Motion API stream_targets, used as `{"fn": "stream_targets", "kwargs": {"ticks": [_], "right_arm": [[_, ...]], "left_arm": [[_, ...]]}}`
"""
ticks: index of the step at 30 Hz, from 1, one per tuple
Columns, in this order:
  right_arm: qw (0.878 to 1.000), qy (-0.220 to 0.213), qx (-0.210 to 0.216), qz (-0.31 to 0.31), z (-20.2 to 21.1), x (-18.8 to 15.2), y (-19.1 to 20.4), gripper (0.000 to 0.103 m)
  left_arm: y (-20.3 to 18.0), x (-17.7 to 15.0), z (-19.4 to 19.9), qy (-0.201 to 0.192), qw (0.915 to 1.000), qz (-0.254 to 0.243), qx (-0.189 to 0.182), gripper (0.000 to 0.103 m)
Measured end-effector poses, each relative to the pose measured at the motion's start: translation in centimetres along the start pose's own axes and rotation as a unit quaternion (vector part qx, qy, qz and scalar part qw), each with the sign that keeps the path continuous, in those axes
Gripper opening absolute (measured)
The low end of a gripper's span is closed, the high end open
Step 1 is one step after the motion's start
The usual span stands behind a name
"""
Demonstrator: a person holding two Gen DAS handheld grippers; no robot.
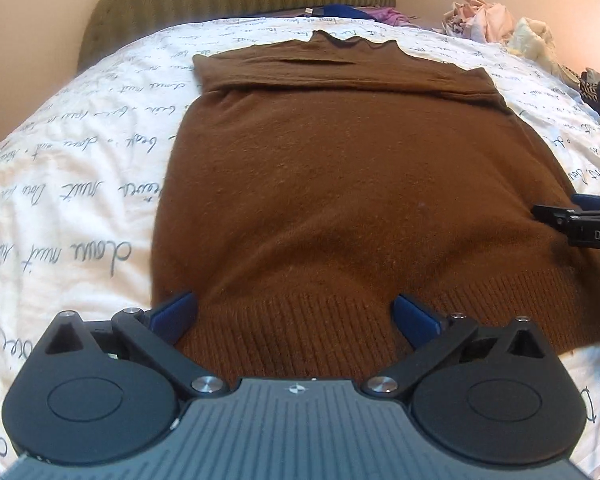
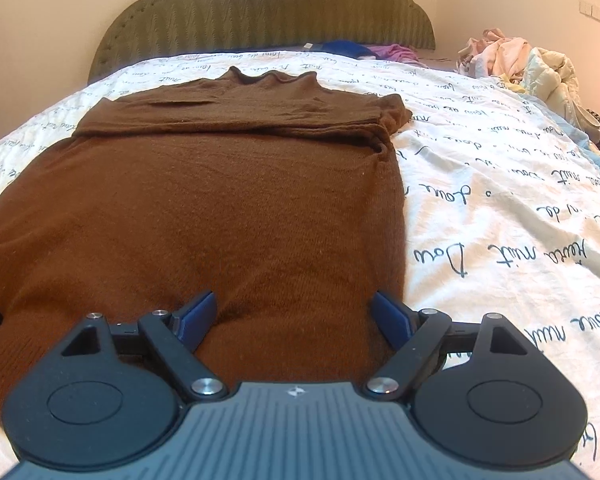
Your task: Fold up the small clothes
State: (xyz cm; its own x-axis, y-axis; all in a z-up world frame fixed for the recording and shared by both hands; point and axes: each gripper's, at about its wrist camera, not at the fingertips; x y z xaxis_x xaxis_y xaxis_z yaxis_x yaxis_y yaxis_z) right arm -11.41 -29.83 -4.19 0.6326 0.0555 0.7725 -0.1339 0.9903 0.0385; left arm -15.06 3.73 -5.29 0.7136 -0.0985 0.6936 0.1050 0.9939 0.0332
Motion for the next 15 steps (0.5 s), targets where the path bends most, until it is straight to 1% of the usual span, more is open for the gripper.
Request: {"fn": "stream_targets", "kwargs": {"ticks": [2, 4, 5, 7, 10, 13, 15], "right_arm": [[1.0, 0.014, -0.002, 0.002, 0.5, 0.1, 0.1, 0.085], [1.0, 0.016, -0.024, -0.007, 1.4, 0.4, 0.6, 0.088], [0.999, 0.017, -0.026, -0.017, 1.7, 0.6, 0.8, 0.089], [1.0, 0.004, -0.009, -0.03, 2.3, 0.9, 1.6, 0.089], [1.0, -0.001, 0.009, -0.013, 1.9, 1.1, 3.5, 0.093], [1.0, 0.027, -0.002, 0.002, 0.5, 0.3, 4.4, 0.094], [1.0, 0.019, 0.001, 0.006, 0.9, -0.6, 4.3, 0.099]], "left_arm": [[-0.5, 0.1, 0.5, 0.006, 0.9999, 0.006, 0.008, 0.103], [-0.8, -0.3, 1.8, 0.01, 0.9998, 0.011, 0.016, 0.103], [-0.8, -0.4, 1.8, 0.009, 0.9997, 0.012, 0.018, 0.103], [-0.7, -0.6, 1.9, 0.007, 0.9997, 0.012, 0.018, 0.103], [-0.6, -0.6, 1.9, 0.006, 0.9998, 0.011, 0.017, 0.103], [-0.7, -0.7, 2.0, 0.004, 0.9998, 0.009, 0.016, 0.103], [-0.6, -0.8, 2.0, 0.002, 0.9999, 0.008, 0.015, 0.103]]}}
Point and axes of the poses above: each gripper's, at about its wrist camera, not at the fingertips, and z roughly against the way its jaws point, y to its left, x to its top, and after that the axes turned 3 degrees about -y, right-handed
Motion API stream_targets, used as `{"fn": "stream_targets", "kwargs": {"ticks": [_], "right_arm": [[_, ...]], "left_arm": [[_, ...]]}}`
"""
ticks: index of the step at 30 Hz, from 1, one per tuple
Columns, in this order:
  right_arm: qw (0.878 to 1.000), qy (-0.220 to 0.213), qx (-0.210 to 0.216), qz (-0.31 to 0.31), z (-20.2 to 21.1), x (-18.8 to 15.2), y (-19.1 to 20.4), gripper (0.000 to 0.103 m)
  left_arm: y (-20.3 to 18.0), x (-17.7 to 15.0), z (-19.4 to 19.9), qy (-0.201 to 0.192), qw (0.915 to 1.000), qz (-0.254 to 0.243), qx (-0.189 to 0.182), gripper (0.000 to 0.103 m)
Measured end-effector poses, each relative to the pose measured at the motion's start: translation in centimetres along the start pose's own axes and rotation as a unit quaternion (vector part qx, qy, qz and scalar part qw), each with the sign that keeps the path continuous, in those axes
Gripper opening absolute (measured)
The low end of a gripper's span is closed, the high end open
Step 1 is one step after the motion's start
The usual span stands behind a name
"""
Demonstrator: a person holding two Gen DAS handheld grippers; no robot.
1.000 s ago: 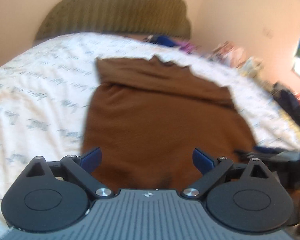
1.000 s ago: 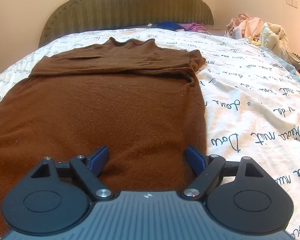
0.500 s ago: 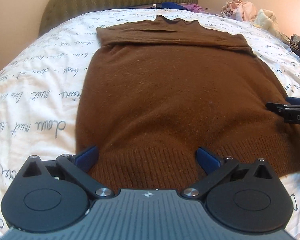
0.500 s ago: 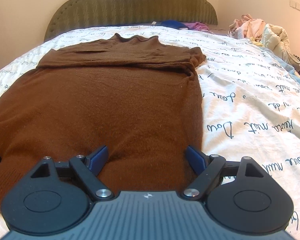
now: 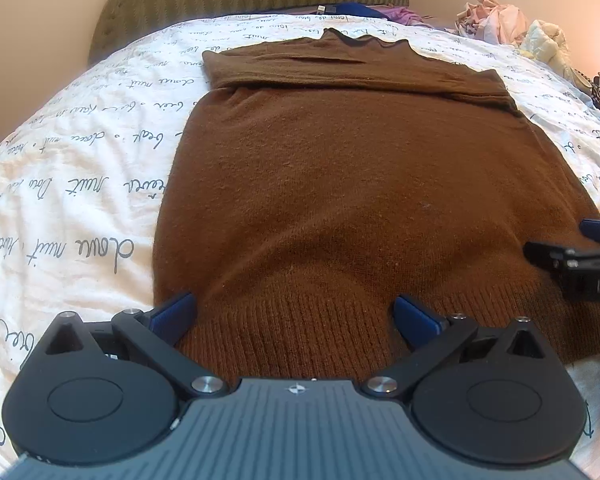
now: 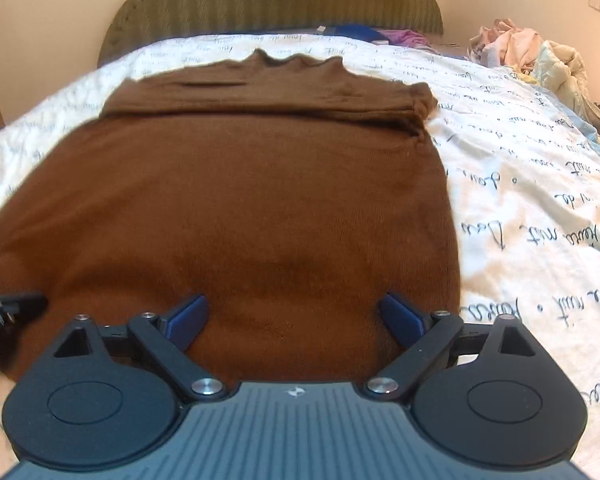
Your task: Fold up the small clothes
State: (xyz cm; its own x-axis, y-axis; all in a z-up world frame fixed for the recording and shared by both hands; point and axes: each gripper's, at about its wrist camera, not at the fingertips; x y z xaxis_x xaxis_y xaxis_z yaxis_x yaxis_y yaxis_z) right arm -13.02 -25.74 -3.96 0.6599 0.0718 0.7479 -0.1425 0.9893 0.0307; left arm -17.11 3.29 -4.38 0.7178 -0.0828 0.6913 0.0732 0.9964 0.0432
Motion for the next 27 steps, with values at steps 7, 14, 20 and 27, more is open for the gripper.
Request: {"fn": "stream_targets", "kwargs": {"ticks": [7, 14, 20, 27], "right_arm": [[1.0, 0.003, -0.004, -0.015, 2.0, -2.1, -0.8, 0.099], [1.0, 0.017, -0.009, -0.017, 3.3, -2.9, -1.0, 0.099], [0.999, 0.031, -0.003, -0.038, 3.8, -3.4, -1.8, 0.103], [0.997, -0.021, 0.001, -0.068, 5.5, -1.8, -2.0, 0.103]], "left_arm": [[0.0, -0.3, 0.2, -0.011, 0.9999, -0.007, -0.009, 0.103], [0.1, -0.7, 0.5, -0.024, 0.9994, -0.015, -0.019, 0.103], [0.1, -0.8, 0.6, -0.028, 0.9989, -0.025, -0.029, 0.103], [1.8, -0.6, 2.7, -0.053, 0.9973, 0.011, -0.05, 0.102]]}}
Point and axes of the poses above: each gripper's, at about its wrist camera, not at the fingertips, and z roughly against the way its jaws point, y to its left, x to its top, and after that the axes turned 3 degrees about -y, right-handed
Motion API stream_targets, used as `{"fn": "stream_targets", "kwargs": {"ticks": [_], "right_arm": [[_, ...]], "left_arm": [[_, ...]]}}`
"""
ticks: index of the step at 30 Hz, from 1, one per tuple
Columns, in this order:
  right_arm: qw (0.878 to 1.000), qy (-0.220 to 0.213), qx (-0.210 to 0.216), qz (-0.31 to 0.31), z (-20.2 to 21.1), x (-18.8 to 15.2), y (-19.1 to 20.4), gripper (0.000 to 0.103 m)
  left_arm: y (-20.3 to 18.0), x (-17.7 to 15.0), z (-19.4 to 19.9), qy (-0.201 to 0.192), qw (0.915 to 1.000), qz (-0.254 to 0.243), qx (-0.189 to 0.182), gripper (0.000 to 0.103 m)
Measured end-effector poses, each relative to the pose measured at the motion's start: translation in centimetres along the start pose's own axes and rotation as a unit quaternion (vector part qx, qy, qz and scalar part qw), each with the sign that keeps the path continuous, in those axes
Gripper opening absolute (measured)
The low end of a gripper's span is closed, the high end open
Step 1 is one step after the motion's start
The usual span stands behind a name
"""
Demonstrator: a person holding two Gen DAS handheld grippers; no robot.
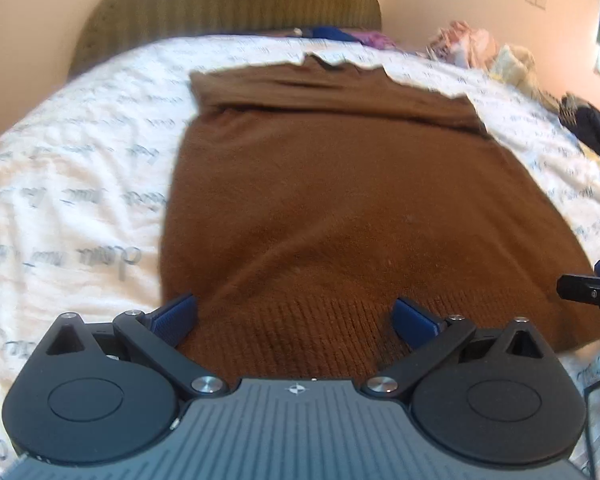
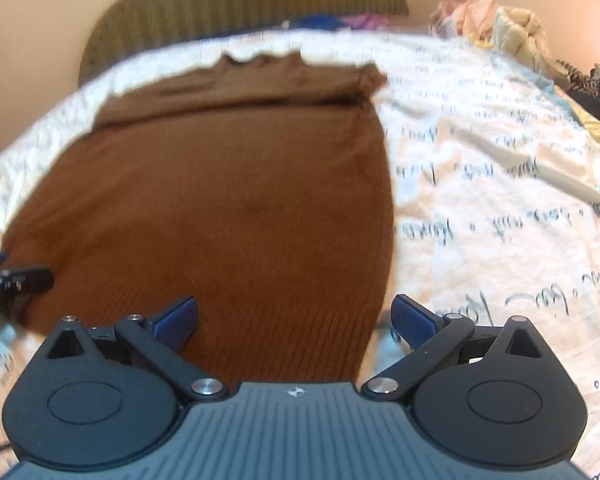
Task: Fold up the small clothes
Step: 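Grasp the ribbed sweater hem with both grippers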
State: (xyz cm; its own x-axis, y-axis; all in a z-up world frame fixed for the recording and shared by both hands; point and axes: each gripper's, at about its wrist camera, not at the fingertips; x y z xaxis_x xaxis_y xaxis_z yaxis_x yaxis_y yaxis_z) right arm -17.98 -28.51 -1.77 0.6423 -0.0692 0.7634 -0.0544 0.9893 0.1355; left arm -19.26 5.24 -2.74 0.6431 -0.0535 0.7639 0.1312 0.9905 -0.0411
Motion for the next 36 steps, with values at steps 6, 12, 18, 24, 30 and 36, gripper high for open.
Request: {"fn": "stream_targets", "kwargs": {"ticks": [6, 12, 18, 24, 30, 36], "right_arm": [[0.998, 0.033, 0.018, 0.058, -2.9, -0.7, 2.6, 0.098], [0.995, 0.045, 0.04, 0.078, -0.3, -1.8, 1.3, 0.098], [0.999, 0.01, 0.044, 0.004, 3.0, -2.7, -3.2, 0.099], [0.998, -0.01, 0.062, -0.026, 4.6, -3.9, -6.0, 0.099], [0.995, -0.01, 0.087, -0.053, 5.1, -4.0, -6.9, 0.099], [0.984, 0.002, 0.144, -0.101, 4.1, -3.1, -7.1, 0.099]], "left_arm": [[-1.1, 1.3, -0.3, 0.02, 0.9984, 0.026, -0.046, 0.103], [-2.1, -0.9, 0.3, 0.037, 0.9991, -0.017, -0.009, 0.103], [5.5, 0.0, 3.1, 0.038, 0.9886, 0.145, -0.016, 0.103], [11.2, 0.5, 1.7, 0.089, 0.954, 0.268, -0.1, 0.103], [11.0, 1.1, 0.0, 0.127, 0.9266, 0.318, -0.155, 0.102], [12.0, -0.3, -1.9, 0.131, 0.884, 0.393, -0.216, 0.094]]}}
Point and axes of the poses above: each gripper's, at about its wrist camera, not at the fingertips, and z roughly against the way its jaws point, y to its left, x to its top, and after that the axes turned 3 degrees about -y, right-handed
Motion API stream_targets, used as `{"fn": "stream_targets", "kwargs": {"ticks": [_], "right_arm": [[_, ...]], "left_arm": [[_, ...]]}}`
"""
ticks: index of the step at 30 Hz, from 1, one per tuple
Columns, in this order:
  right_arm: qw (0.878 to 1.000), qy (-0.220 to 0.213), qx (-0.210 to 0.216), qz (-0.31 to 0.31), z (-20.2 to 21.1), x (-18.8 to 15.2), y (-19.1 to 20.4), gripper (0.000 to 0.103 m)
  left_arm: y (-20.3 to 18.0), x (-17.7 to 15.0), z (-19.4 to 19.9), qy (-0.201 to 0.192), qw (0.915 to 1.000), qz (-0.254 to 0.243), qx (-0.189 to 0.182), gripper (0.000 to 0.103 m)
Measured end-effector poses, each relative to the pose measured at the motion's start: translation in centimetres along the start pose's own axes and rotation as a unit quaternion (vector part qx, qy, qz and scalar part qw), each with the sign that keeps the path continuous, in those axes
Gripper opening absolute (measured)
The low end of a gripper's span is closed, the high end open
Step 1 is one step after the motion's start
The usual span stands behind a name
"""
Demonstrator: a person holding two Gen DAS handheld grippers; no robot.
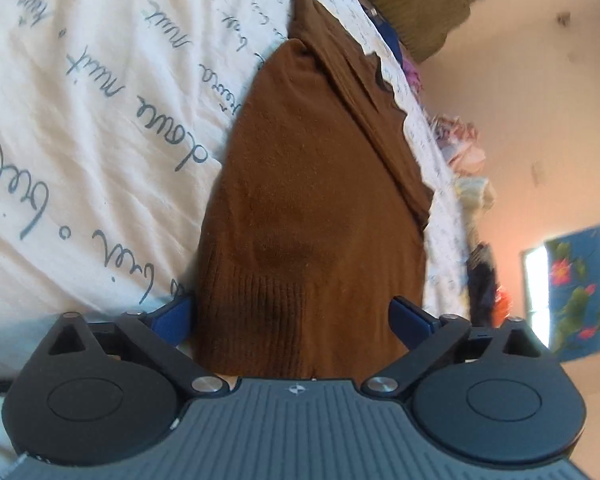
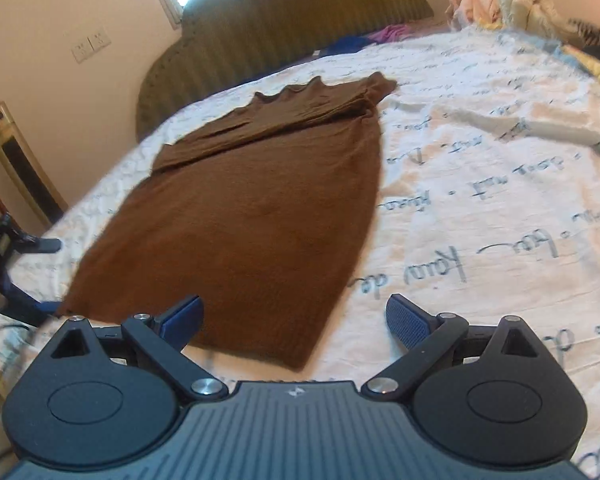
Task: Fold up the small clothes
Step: 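Grasp the ribbed sweater hem with both grippers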
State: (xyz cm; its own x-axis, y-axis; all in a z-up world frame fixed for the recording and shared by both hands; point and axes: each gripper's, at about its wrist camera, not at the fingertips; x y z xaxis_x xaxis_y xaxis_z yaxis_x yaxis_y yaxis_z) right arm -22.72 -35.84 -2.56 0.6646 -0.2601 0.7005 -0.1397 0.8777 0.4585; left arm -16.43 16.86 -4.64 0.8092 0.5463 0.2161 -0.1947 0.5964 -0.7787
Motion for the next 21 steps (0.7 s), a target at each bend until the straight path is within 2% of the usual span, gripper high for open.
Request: {"fn": "stream_targets", "kwargs": {"ticks": [2, 6, 8, 9, 10, 11, 12, 18, 21], "right_arm": [[0.999, 0.012, 0.016, -0.025, -0.8, 0.2, 0.0, 0.098], [0.999, 0.023, 0.012, -0.041, -1.7, 0.4, 0.2, 0.098], [0.999, 0.028, 0.011, -0.044, -1.8, 0.4, 0.2, 0.097], [0.998, 0.031, 0.014, -0.045, -1.8, 0.3, 0.3, 0.088], [0.998, 0.038, 0.014, -0.044, -1.9, 0.2, 0.4, 0.076], [0.998, 0.048, 0.004, -0.037, -2.2, 0.1, 0.7, 0.034], [0.998, 0.057, -0.004, -0.03, -2.4, -0.2, 0.8, 0.01], [0.999, 0.036, -0.022, 0.012, -1.7, -0.2, 2.3, 0.009], [0.999, 0.013, -0.018, 0.023, -0.5, 0.4, 2.6, 0.009]], "left_arm": [[0.6, 0.3, -0.3, 0.011, 0.9996, 0.017, -0.018, 0.069], [1.9, 0.4, -0.4, 0.022, 0.9991, 0.021, -0.029, 0.051], [2.6, 0.4, -0.3, 0.023, 0.9988, 0.028, -0.032, 0.029], [3.0, 0.4, -0.3, 0.023, 0.9989, 0.03, -0.029, 0.023], [3.2, 0.3, -0.4, 0.024, 0.9989, 0.028, -0.027, 0.013], [3.5, 0.2, -0.5, 0.024, 0.999, 0.026, -0.027, 0.005], [3.7, 0.1, -0.4, 0.024, 0.9991, 0.025, -0.026, 0.005], [2.4, -0.8, 0.1, 0.003, 0.9997, -0.023, -0.011, 0.004], [2.1, -1.3, 1.0, -0.02, 0.9989, -0.033, -0.026, 0.004]]}}
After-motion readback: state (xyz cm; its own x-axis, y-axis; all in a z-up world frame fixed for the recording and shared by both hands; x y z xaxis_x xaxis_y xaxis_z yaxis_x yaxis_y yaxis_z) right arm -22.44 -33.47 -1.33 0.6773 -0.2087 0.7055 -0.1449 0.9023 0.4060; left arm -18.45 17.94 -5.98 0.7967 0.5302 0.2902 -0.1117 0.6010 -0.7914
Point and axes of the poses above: each gripper's, at about its wrist camera, not at the fingertips, and z roughly against the way its jaws point, y to its left, x to its top, and after that the axes turned 3 degrees about -y, right-handed
